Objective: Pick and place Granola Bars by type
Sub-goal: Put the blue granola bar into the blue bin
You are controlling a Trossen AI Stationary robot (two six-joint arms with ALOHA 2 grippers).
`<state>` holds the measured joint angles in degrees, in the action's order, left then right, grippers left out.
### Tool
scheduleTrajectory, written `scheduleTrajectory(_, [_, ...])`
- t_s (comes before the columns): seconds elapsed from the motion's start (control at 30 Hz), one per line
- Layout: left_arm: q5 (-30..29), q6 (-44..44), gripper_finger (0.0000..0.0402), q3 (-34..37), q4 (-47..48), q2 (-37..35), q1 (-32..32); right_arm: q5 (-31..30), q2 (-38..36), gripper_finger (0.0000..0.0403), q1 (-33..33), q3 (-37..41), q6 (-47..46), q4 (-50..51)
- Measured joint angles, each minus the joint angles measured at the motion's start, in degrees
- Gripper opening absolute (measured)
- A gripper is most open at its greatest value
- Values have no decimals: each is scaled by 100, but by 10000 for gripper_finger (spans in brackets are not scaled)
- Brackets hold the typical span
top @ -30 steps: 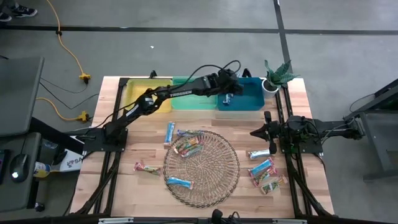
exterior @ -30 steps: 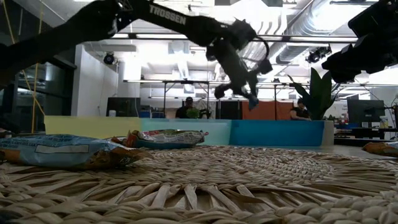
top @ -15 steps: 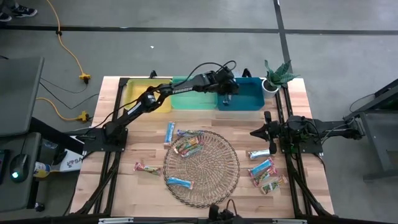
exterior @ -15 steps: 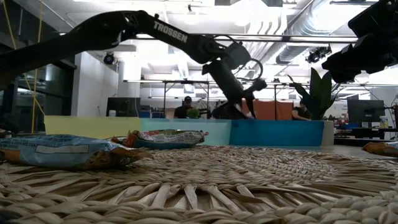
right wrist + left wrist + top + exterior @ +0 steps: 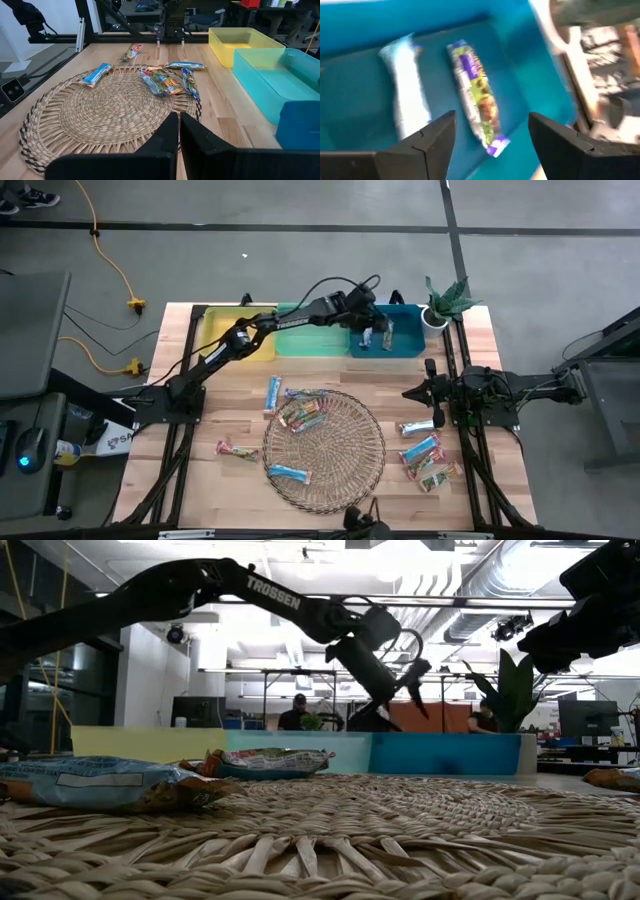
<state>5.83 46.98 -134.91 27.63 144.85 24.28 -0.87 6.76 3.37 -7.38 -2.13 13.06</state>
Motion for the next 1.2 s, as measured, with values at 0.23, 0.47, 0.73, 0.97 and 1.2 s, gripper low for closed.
scheduleTrajectory(0.23, [730, -1600, 227, -7, -323, -513, 9, -5, 0, 0, 0, 0, 1, -8])
scheduleTrajectory(0.47, [786, -2900, 201, -7, 378, -1415, 58, 1, -2, 0, -2, 0, 2, 0])
scheduleTrajectory(0.73, [869, -4117, 192, -7, 2345, -2498, 96, -1, 2, 0, 0, 0, 1, -8])
scheduleTrajectory(0.97, [863, -5292, 192, -7, 4396, -3118, 98, 1, -2, 0, 0, 0, 0, 0])
scheduleTrajectory(1.2, [908, -5848, 192, -7, 5915, -3295, 84, 1, -2, 0, 0, 0, 2, 0])
